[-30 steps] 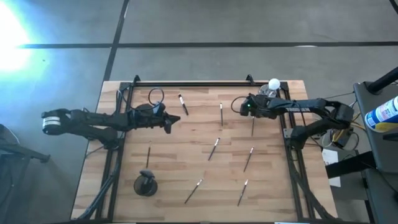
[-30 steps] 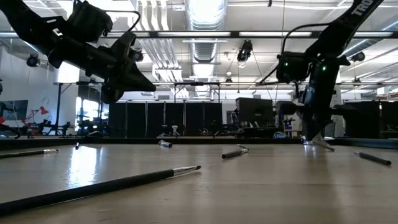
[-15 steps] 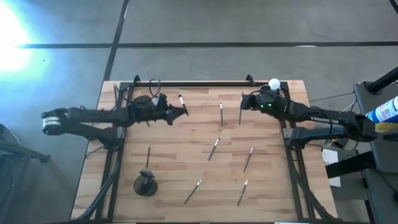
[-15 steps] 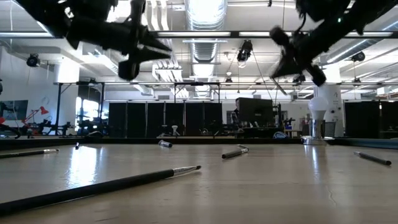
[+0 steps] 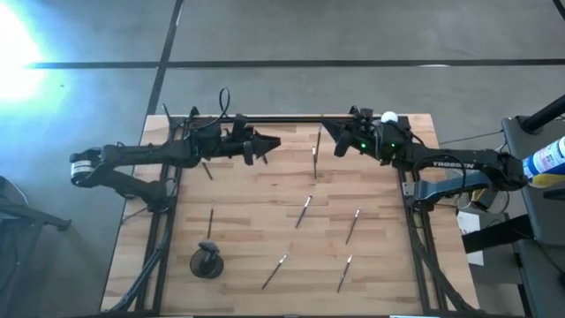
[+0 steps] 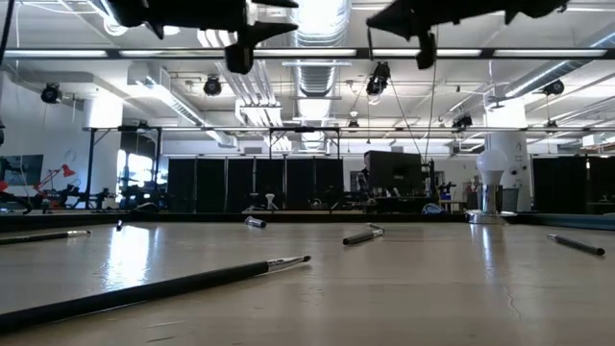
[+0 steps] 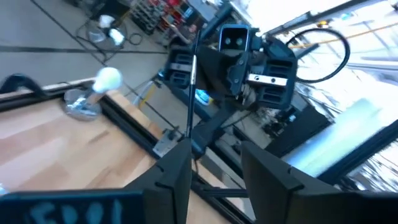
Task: Pick & Place Makeup Brushes
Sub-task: Put the eyebrow brush into the holder
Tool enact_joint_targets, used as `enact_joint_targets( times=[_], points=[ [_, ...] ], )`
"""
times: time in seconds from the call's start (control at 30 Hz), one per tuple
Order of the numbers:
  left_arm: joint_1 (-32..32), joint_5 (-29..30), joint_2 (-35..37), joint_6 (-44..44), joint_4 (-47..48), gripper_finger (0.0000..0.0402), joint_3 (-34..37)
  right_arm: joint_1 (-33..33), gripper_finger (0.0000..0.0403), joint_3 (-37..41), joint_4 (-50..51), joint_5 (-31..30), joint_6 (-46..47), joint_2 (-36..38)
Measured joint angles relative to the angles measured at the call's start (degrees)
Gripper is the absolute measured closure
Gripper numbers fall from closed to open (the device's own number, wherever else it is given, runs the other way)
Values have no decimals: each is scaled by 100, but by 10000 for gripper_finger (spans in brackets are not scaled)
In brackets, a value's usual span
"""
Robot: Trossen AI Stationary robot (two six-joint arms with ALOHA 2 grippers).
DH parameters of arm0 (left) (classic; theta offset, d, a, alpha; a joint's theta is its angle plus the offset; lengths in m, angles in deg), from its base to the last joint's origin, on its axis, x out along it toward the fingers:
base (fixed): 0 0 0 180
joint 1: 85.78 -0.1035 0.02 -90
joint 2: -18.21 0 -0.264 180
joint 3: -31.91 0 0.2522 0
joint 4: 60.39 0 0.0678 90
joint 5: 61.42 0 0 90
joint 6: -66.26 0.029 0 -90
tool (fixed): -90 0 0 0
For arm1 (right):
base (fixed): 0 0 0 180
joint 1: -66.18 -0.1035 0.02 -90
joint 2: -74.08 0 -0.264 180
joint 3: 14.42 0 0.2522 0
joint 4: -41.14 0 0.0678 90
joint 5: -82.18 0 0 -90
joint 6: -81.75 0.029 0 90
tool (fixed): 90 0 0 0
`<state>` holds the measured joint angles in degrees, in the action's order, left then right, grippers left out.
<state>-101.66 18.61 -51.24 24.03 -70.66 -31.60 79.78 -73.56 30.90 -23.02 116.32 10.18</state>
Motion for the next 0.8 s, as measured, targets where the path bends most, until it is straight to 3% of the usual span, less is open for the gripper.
enact_joint_targets(
  times=[0.23,0.5,0.8],
  points=[
    [0,-110,-494,184,6,271,-671,-188,394,-1107,19,616,-247,-848],
    [-28,-117,-623,349,2,271,-969,-392,394,-2108,501,852,-718,-1486],
    [-28,-314,-551,623,-273,281,-1004,-411,394,-2512,760,983,-930,-1723]
  ],
)
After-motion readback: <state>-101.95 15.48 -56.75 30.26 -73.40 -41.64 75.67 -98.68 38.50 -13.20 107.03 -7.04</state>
